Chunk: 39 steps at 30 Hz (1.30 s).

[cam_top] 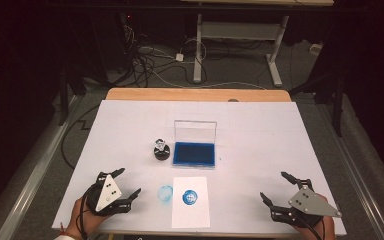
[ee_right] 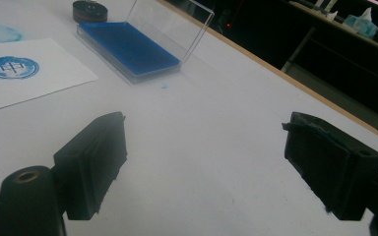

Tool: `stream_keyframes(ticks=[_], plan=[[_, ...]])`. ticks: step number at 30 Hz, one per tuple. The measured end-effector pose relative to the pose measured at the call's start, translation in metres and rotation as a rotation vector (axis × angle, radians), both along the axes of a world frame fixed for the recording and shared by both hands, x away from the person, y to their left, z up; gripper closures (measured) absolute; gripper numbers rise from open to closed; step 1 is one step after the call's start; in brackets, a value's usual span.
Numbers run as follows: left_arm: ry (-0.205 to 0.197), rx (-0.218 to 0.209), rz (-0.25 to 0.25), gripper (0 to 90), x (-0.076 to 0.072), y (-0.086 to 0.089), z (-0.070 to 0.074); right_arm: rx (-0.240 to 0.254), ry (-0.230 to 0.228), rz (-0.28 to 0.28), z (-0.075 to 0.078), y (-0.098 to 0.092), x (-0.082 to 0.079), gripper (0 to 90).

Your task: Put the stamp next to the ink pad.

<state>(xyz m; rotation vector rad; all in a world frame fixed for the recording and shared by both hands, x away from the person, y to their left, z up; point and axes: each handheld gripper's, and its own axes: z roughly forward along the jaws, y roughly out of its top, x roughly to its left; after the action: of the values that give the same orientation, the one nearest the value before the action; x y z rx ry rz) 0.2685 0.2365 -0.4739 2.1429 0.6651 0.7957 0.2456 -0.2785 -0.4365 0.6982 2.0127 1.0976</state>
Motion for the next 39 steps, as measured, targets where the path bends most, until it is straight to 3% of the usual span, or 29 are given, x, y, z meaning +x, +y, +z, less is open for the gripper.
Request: stream_keyframes(ticks=[4, 39], plan=[[-0.002, -0.015, -0.004, 19.2, 0.0001, -0.0004, 0.0014, -0.001, 0.003, -0.005, -0.0002, -0.0002, -0.0013, 16.0], [0.016, 0.000, -0.008, 19.2, 0.0038, -0.0022, 0.0012, -0.004, 0.002, 0.001, -0.0001, -0.0002, -0.0017, 16.4]])
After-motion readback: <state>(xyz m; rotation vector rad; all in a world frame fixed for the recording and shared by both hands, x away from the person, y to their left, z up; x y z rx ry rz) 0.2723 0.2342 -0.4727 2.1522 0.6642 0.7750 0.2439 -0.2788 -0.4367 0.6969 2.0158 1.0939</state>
